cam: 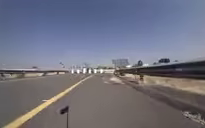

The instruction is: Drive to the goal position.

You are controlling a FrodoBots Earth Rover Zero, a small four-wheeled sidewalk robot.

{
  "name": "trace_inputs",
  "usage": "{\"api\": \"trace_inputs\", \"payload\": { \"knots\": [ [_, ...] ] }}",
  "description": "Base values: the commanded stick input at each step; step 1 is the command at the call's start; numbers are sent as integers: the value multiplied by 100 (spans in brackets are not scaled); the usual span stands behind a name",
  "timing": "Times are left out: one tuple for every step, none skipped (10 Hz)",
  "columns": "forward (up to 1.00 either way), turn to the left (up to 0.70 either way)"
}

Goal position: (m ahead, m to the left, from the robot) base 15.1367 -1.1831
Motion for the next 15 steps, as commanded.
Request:
{"api": "trace_inputs", "payload": {
  "knots": [
    [100,0],
    [100,0],
    [100,0],
    [100,0],
    [100,0],
    [100,0],
    [100,0],
    [100,0],
    [100,0],
    [100,0],
    [100,0],
    [100,0],
    [100,0],
    [100,-2],
    [100,-3]
  ]
}}
